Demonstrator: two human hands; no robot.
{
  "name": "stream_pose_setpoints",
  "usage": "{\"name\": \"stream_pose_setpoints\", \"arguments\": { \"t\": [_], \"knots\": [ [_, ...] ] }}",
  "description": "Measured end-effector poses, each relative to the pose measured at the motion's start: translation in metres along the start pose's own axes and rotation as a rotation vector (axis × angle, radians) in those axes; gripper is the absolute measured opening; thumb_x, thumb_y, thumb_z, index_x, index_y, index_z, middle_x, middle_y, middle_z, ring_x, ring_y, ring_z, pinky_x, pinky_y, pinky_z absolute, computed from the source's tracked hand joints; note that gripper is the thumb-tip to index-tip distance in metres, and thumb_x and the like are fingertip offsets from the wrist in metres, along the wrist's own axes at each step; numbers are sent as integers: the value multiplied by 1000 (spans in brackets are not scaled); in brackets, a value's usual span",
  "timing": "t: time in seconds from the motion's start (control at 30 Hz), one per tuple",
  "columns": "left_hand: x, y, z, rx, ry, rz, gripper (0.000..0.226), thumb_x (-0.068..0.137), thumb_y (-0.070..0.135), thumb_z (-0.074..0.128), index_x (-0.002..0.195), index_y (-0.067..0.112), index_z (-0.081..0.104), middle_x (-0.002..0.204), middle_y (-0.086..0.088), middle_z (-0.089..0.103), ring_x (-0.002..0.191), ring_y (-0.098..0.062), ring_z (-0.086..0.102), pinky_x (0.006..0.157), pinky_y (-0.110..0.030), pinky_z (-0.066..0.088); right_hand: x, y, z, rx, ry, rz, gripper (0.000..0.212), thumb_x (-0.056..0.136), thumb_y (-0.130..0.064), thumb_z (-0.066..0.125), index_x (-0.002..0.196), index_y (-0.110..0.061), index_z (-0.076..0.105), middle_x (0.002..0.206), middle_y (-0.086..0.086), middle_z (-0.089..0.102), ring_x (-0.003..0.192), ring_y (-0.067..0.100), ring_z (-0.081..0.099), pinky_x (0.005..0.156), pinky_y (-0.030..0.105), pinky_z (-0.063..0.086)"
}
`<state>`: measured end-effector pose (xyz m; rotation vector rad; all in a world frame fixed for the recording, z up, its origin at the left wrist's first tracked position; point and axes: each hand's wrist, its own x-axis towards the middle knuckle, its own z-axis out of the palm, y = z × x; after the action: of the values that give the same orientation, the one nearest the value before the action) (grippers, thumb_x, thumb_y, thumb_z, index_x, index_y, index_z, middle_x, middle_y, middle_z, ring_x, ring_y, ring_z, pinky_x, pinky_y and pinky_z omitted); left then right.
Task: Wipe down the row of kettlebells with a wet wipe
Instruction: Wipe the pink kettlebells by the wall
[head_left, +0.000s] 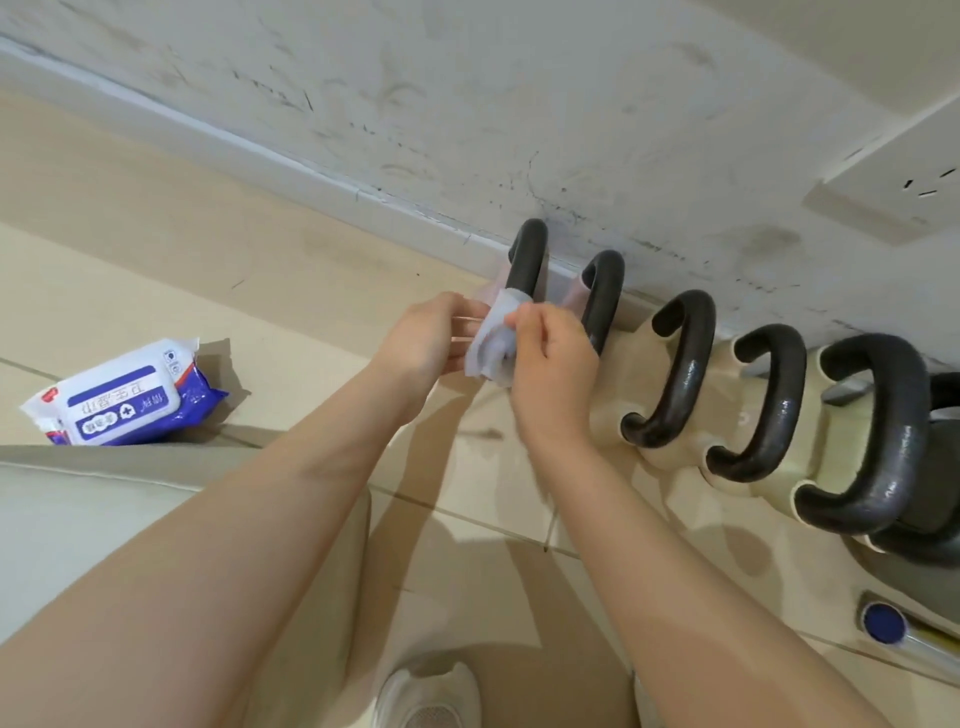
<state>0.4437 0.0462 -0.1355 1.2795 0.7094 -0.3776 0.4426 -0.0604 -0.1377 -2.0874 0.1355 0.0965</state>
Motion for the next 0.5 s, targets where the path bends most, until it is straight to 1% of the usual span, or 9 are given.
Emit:
{"name": "stream_pose_setpoints", "arguments": {
  "t": [0.07, 0.13, 0.17, 0.23, 0.3, 0.37, 0.43, 0.47, 0.5],
  "knots": [
    [1, 0, 0, -6, 31, -26, 33, 97, 25, 28, 103, 9, 56, 84, -5, 63, 67, -17, 58, 62, -25, 47, 8, 2, 8, 11, 58, 67, 5, 92, -13, 51, 87, -12, 50, 85, 0, 56, 72, 12, 50, 61, 14, 35],
    [1, -3, 1, 2, 45, -31, 37, 99, 33, 25, 105, 10, 53, 83, -3, 63, 68, -16, 59, 63, -25, 46, 18, 6, 19, 49, 105, 187, 14, 86, -13, 58, 91, -10, 45, 93, 8, 58, 80, 17, 52, 65, 13, 36],
    [1, -4, 1, 0, 45, -28, 39, 99, 35, 25, 107, 10, 53, 83, -2, 63, 69, -16, 59, 63, -24, 47, 21, 10, 26, 56, 95, 250, 19, 85, -16, 61, 94, -6, 47, 97, 11, 61, 83, 20, 54, 71, 15, 40],
    [3, -5, 1, -2, 58, -5, 42, 99, 38, 24, 109, 9, 53, 85, 1, 62, 73, -13, 60, 61, -22, 49, 17, 15, 38, 27, 20, 376, 35, 86, -29, 59, 106, -1, 51, 105, 16, 63, 93, 27, 59, 88, 31, 47],
    [7, -7, 0, 23, 96, 18, 45, 99, 40, 24, 110, 9, 54, 96, -1, 61, 84, -15, 58, 69, -24, 46, 5, 18, 46, -77, -42, 389, 38, 91, -35, 49, 111, -3, 51, 109, 15, 63, 100, 31, 59, 91, 43, 47],
    [11, -9, -2, 62, 145, 40, 47, 98, 41, 24, 109, 9, 56, 104, -4, 60, 91, -17, 55, 74, -27, 43, 5, 17, 47, -69, -59, 374, 34, 95, -33, 42, 111, -4, 48, 106, 12, 62, 99, 30, 57, 89, 39, 45],
    [15, -11, -4, 56, 174, 57, 45, 98, 41, 24, 103, 10, 57, 95, -1, 58, 82, -14, 53, 72, -24, 41, 21, 8, 46, 104, -33, 402, 32, 95, -35, 41, 111, -7, 47, 98, 7, 59, 95, 26, 57, 84, 33, 44],
    [16, -11, -4, 43, 176, 57, 44, 98, 42, 24, 100, 11, 56, 90, 1, 57, 78, -12, 52, 71, -23, 41, 34, 7, 47, 164, 14, 418, 38, 92, -42, 41, 113, -10, 47, 102, 6, 60, 100, 25, 57, 89, 34, 44],
    [17, -11, -4, 33, 175, 52, 43, 98, 42, 25, 97, 12, 56, 85, 2, 56, 76, -12, 52, 71, -24, 40, 45, 6, 48, 163, 56, 433, 50, 87, -52, 41, 120, -15, 46, 114, 6, 58, 110, 25, 55, 98, 37, 42]
  ]
}}
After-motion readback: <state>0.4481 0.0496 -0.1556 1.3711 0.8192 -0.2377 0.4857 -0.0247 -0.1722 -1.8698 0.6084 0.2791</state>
